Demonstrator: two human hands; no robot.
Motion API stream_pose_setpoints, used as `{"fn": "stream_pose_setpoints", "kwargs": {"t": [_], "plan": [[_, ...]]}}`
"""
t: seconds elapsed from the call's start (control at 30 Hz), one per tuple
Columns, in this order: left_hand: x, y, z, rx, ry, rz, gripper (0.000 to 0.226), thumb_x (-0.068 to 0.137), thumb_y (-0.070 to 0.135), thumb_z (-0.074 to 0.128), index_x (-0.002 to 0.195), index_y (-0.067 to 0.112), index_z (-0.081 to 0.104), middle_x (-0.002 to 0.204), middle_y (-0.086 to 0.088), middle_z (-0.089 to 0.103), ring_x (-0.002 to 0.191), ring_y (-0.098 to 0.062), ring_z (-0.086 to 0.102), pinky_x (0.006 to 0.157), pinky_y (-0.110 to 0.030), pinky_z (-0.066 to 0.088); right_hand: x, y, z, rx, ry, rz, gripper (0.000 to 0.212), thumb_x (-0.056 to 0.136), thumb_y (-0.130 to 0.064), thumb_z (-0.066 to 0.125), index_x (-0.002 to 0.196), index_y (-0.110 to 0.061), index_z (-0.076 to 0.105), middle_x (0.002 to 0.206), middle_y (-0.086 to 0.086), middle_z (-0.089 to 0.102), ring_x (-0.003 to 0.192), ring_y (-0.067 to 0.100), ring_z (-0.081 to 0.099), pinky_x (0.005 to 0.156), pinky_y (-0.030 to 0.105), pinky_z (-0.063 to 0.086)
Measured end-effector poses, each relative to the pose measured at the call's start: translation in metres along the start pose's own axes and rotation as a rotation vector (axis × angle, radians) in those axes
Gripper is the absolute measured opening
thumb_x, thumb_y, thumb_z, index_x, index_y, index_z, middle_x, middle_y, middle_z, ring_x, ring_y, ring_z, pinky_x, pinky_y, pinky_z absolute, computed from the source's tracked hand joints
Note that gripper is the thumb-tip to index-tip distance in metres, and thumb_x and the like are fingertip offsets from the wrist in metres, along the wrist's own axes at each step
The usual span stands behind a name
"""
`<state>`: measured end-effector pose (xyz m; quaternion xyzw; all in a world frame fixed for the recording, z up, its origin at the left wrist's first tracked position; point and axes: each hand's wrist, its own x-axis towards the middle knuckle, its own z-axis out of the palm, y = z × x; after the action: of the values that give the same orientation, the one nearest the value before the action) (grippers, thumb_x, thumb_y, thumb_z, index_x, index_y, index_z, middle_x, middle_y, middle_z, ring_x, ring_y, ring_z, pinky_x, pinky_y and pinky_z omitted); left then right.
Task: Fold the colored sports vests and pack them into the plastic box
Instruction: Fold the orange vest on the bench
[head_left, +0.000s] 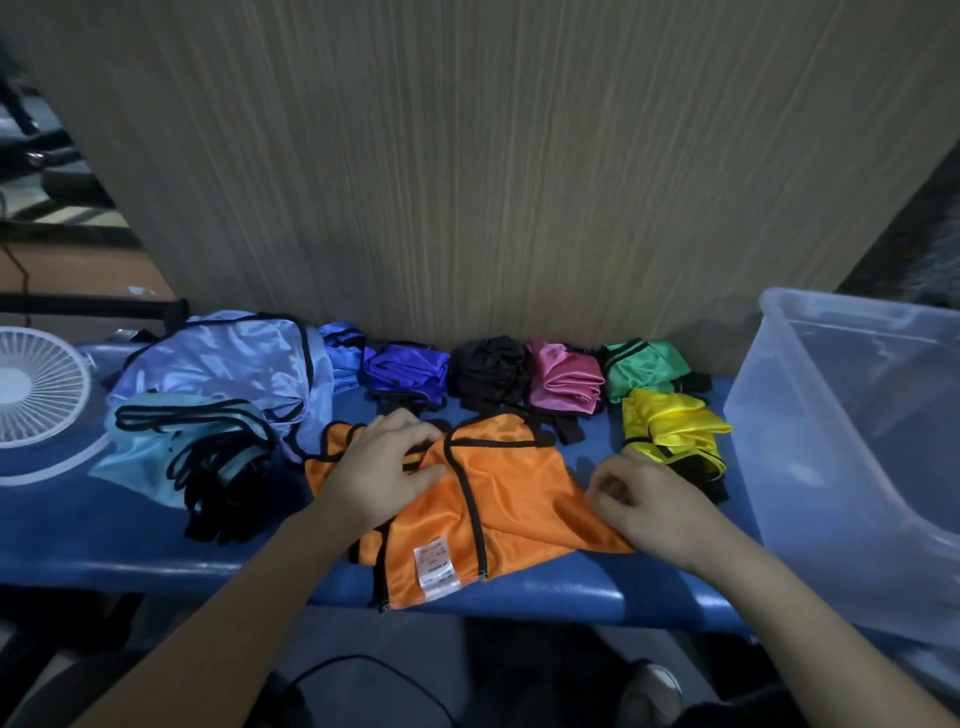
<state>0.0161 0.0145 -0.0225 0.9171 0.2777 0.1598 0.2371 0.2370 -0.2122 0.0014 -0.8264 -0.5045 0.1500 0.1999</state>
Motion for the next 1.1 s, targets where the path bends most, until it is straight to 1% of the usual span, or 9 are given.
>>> {"fn": "stream_pose_setpoints", "kwargs": {"t": [0.17,0.27,0.4,0.5,0.57,0.73,0.9,1.0,1.1], "plan": [[-0.006,0.001,0.0,-0.059,0.016,0.047,0.028,0.092,0.031,0.07,0.12,0.027,0.066,0.115,0.015,0.054,0.112,-0.009,0.047,0.101,-0.029,0.036,0.01,-0.027,0.017,-0.187,0.108,-0.198,0.034,0.079,-0.046,0.053,0.107,-0.025,0.056,0.102,-0.008,0.046,0.097,0.018,0.053,0.083,0.034,0.047],[-0.007,0.0,-0.001,-0.116,-0.003,0.076,0.024,0.094,0.029,0.068,0.117,0.029,0.067,0.112,0.019,0.056,0.112,-0.006,0.052,0.1,-0.028,0.04,0.014,-0.054,0.027,-0.19,0.074,-0.349,0.048,0.081,-0.034,0.064,0.126,-0.03,0.05,0.121,-0.009,0.044,0.11,0.019,0.051,0.089,0.035,0.048],[-0.01,-0.002,-0.007,-0.15,-0.023,0.104,0.027,0.098,0.022,0.061,0.124,0.03,0.065,0.115,0.018,0.061,0.112,0.002,0.056,0.099,-0.02,0.043,0.022,-0.083,0.049,-0.227,-0.042,-0.596,0.063,0.079,-0.014,0.06,0.136,-0.037,0.048,0.137,-0.009,0.041,0.119,0.02,0.049,0.092,0.035,0.049],[-0.013,-0.013,-0.015,-0.137,0.0,0.077,0.029,0.1,0.019,0.057,0.126,0.03,0.063,0.118,0.017,0.059,0.113,0.001,0.055,0.099,-0.024,0.044,0.026,-0.095,0.062,-0.299,-0.109,-0.708,0.064,0.08,-0.009,0.061,0.136,-0.04,0.05,0.146,-0.008,0.035,0.117,0.02,0.045,0.092,0.034,0.046],[-0.016,-0.024,-0.023,-0.091,0.009,0.071,0.025,0.1,0.024,0.057,0.122,0.029,0.065,0.116,0.017,0.056,0.113,-0.002,0.053,0.1,-0.029,0.044,0.029,-0.096,0.068,-0.314,-0.118,-0.747,0.052,0.084,-0.016,0.065,0.13,-0.039,0.057,0.143,-0.008,0.04,0.114,0.018,0.046,0.092,0.034,0.046],[-0.031,-0.038,-0.038,-0.051,0.062,0.082,0.014,0.088,0.032,0.062,0.101,0.033,0.068,0.098,0.012,0.051,0.098,-0.011,0.053,0.09,-0.036,0.047,0.036,-0.088,0.071,-0.26,-0.063,-0.71,0.019,0.089,-0.037,0.065,0.107,-0.032,0.067,0.113,-0.009,0.056,0.102,0.017,0.055,0.086,0.038,0.052],[-0.043,-0.038,-0.042,-0.142,-0.052,0.191,0.023,0.091,0.009,0.067,0.094,0.031,0.071,0.089,0.009,0.054,0.078,-0.013,0.053,0.073,-0.016,0.04,0.034,-0.08,0.058,-0.09,0.066,-0.537,0.016,0.092,-0.038,0.054,0.097,-0.027,0.064,0.098,-0.012,0.06,0.097,0.014,0.059,0.082,0.035,0.05],[-0.049,-0.036,-0.041,-0.172,-0.125,0.272,0.024,0.089,0.006,0.059,0.096,0.026,0.071,0.095,0.011,0.059,0.085,-0.005,0.058,0.075,-0.009,0.038,0.035,-0.075,0.05,0.118,0.127,-0.4,0.008,0.093,-0.029,0.06,0.092,-0.024,0.066,0.086,-0.017,0.061,0.081,0.001,0.058,0.072,0.028,0.046],[-0.053,-0.035,-0.045,-0.229,-0.265,0.197,0.017,0.088,0.022,0.068,0.103,0.03,0.07,0.109,0.013,0.059,0.108,-0.006,0.059,0.092,-0.013,0.041,0.038,-0.075,0.043,0.303,0.164,-0.271,0.01,0.096,-0.017,0.062,0.089,-0.022,0.068,0.074,-0.017,0.065,0.065,0.0,0.057,0.063,0.018,0.041]]}}
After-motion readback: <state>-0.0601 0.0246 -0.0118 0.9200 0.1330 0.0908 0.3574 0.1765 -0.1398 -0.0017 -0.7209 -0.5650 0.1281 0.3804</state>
